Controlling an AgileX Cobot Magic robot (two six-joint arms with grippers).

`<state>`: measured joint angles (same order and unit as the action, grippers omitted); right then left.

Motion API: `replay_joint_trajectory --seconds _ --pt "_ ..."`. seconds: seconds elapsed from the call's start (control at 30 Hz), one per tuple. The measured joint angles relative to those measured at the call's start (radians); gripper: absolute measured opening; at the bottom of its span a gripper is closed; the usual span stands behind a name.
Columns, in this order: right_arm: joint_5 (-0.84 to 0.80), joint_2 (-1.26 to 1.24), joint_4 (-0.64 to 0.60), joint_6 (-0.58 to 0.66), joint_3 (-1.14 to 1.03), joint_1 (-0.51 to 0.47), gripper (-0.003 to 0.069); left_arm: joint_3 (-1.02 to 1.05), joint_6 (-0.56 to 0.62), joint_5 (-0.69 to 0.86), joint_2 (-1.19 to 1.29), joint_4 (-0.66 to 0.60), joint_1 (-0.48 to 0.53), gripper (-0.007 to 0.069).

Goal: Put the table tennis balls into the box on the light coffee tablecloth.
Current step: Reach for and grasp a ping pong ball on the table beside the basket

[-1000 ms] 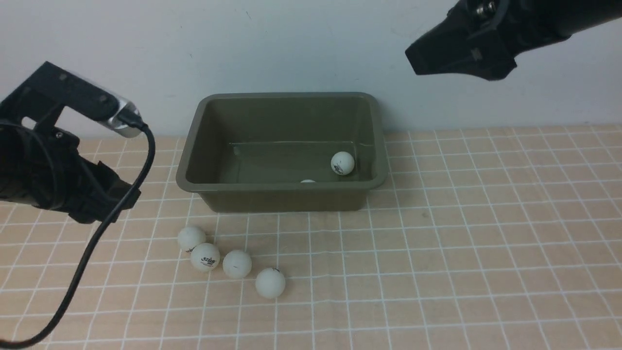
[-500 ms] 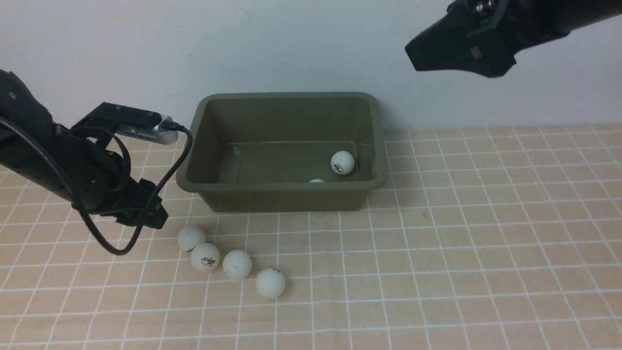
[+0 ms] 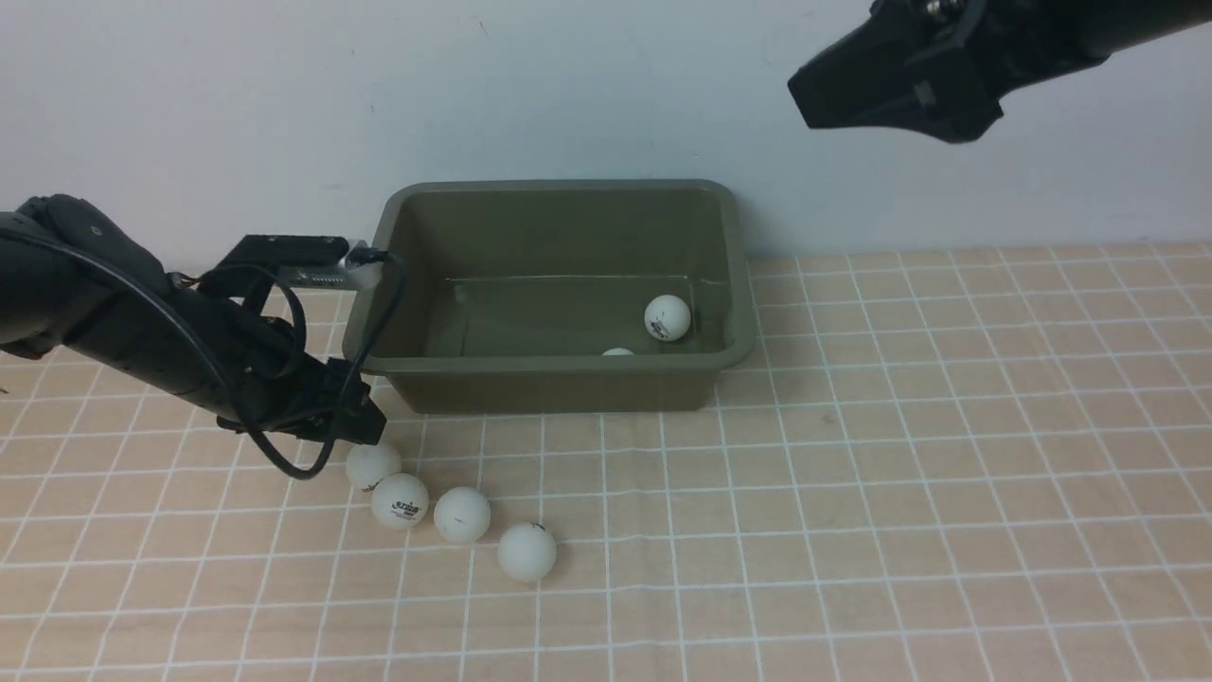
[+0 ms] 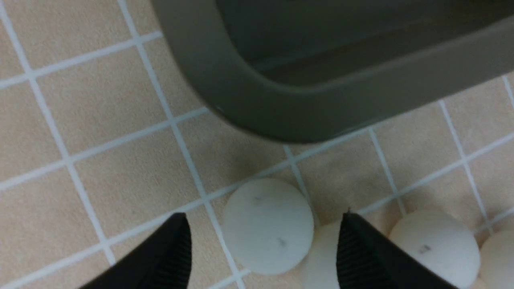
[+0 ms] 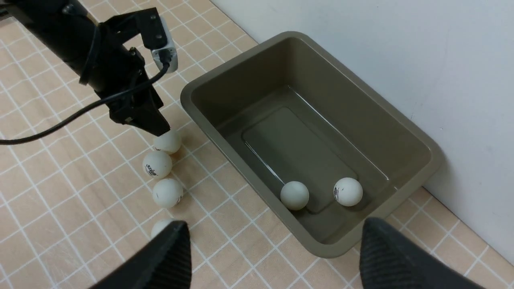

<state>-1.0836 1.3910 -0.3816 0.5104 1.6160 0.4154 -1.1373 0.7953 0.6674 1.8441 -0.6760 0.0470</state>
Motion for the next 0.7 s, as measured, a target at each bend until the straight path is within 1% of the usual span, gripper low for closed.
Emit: replay_joint_trajectory --seconds 0.1,0.2,0.4,0.57,0.7 --pt "0.002 0.000 0.000 0.000 0.000 0.000 0.0512 0.000 0.030 -0.020 0.012 -0.002 -0.010 0.0404" --pt "0.014 0.000 -0.002 0.000 0.000 0.000 0.0512 -0.001 0.059 -0.033 0.030 -0.004 -0.041 0.0404" --pt "0.020 0.000 -0.007 0.000 0.000 0.000 0.0512 -0.001 0.069 -0.075 0.053 0.006 -0.082 0.0404" --pt "0.020 0.000 -0.007 0.000 0.000 0.000 0.0512 -0.001 0.067 -0.113 0.059 0.059 -0.088 0.0404" --pt "0.020 0.000 -0.007 0.000 0.000 0.000 0.0512 -0.002 0.036 -0.124 0.061 0.124 -0.088 0.0404"
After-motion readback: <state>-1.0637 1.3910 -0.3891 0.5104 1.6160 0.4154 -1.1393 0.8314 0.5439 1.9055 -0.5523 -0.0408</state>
